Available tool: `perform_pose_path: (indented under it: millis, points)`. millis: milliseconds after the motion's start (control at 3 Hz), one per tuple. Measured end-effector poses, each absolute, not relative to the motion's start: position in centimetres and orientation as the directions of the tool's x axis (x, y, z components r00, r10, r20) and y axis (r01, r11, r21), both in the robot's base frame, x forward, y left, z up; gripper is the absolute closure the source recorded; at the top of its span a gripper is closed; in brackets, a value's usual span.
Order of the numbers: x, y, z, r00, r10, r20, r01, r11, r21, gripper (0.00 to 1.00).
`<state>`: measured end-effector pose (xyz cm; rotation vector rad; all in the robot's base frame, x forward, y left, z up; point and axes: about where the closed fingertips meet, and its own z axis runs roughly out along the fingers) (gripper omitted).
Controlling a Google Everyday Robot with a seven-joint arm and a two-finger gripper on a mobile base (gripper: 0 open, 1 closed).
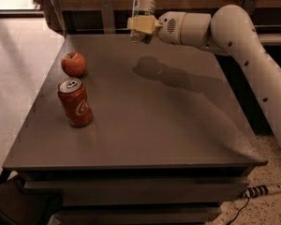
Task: Place 7up can upright
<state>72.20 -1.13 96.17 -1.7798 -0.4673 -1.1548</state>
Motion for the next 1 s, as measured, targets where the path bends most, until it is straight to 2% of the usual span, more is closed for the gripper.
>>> perform_pose_path:
  millis: [333,667,1000]
  points:
    - [72.1,-0.7,96.0,0.469,-0.146,0.871,0.723,-0.502,-0.474,1.0]
    - [71.8,-0.2,94.9,0.4,-0.099,0.911,0.749,-0.537,-0.387,1.0]
    - [71.5,-0.3,93.0,0.285,-0.024,0.958,0.782,-0.573,-0.247,1.0]
